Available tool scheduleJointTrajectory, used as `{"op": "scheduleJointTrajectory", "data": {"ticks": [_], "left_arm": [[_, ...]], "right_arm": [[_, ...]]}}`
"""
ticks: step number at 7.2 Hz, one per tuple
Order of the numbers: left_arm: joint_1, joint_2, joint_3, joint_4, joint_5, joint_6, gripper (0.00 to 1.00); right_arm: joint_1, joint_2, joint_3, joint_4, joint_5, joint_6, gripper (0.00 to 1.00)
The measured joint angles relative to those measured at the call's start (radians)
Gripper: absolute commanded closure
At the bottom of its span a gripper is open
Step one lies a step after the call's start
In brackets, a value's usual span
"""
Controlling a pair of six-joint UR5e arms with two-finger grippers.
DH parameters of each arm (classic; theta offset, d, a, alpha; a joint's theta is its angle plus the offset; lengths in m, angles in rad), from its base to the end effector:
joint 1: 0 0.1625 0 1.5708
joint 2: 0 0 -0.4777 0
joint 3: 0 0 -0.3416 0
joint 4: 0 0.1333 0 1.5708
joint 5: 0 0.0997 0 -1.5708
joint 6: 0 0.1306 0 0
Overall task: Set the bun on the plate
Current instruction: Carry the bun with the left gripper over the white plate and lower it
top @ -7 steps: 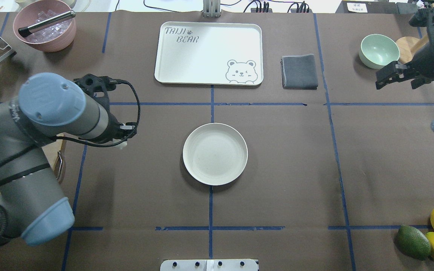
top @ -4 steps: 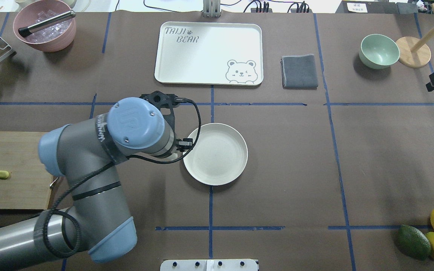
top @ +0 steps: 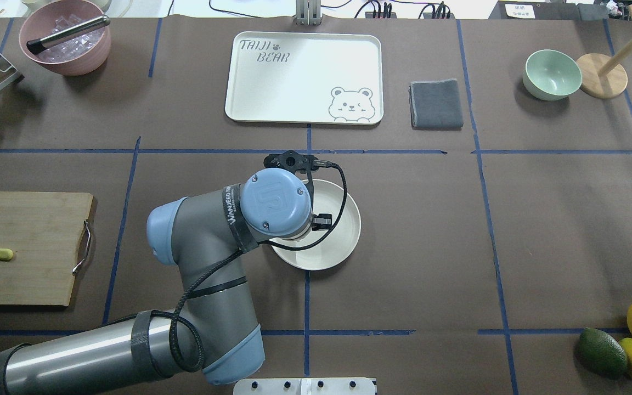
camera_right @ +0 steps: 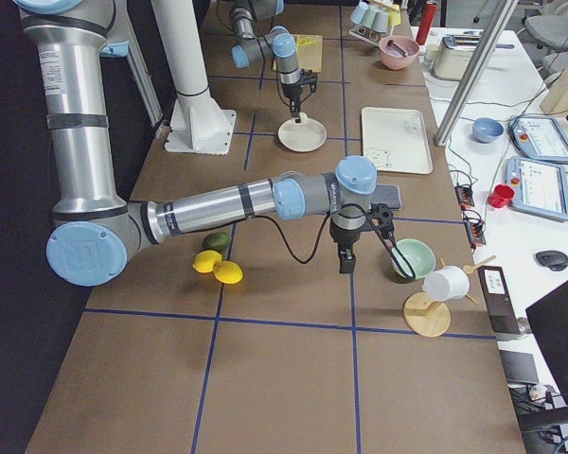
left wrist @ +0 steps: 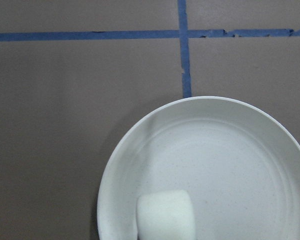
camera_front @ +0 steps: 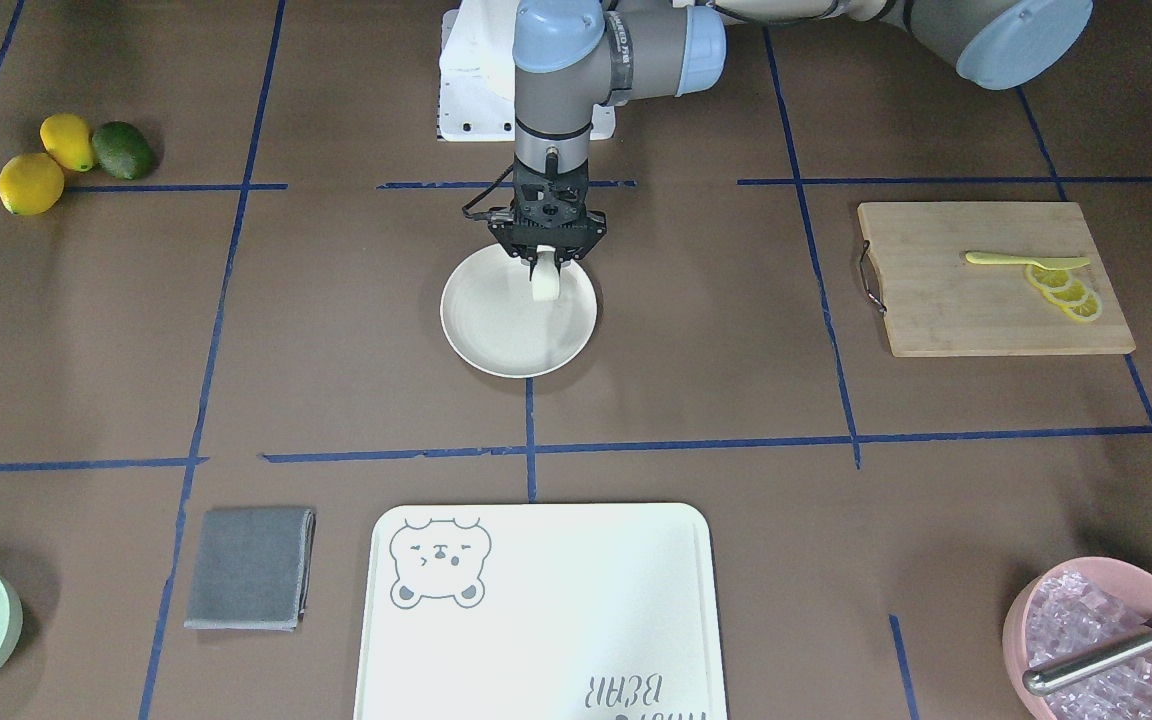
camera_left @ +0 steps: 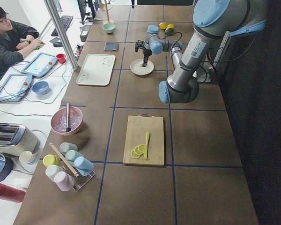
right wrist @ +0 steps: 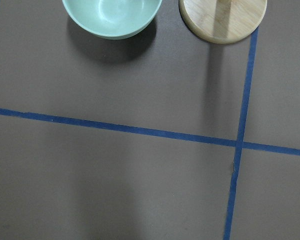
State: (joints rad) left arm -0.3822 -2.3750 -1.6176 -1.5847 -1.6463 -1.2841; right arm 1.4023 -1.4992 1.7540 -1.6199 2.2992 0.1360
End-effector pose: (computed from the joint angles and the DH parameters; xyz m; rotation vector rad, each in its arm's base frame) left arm 0.6341 -0.3879 0.2456 0.2170 0.8399 -0.0568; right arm -0.0352 -0.4832 0.6279 0.0842 -0.7474 -0.1059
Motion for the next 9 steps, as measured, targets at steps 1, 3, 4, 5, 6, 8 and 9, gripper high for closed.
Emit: {"op": "scheduleJointTrajectory", "data": {"ticks": [1,3,4,5,6,8,9], "left_arm": [[0.004,-0.028,0.044,-0.01,0.004,-0.018,0.66],[0.006,-0.059,0.135,-0.073,0.006,-0.031,0.64],[0.006,-0.065,0.161,-0.095,0.006,-0.03,0.59],[0.006,-0.068,0.174,-0.105,0.006,-0.028,0.46],[0.006,-0.068,0.178,-0.109,0.006,-0.025,0.29],[0.006,-0.066,0.178,-0.108,0.007,-0.022,0.03],[0.006,-0.066,0.176,-0.105,0.007,-0.02,0.0]], "right_arm": [[0.002,-0.001,-0.002,0.0,0.001,-0.003,0.0],[0.003,-0.003,-0.003,0.001,0.002,-0.004,0.0],[0.003,-0.004,-0.003,0.001,0.002,-0.003,0.0],[0.003,-0.004,-0.002,0.002,0.004,-0.003,0.0],[0.004,-0.004,-0.001,0.002,0.007,-0.003,0.0],[0.004,-0.004,-0.001,0.002,0.009,-0.003,0.0],[0.004,-0.004,0.0,0.002,0.009,-0.003,0.0]]}}
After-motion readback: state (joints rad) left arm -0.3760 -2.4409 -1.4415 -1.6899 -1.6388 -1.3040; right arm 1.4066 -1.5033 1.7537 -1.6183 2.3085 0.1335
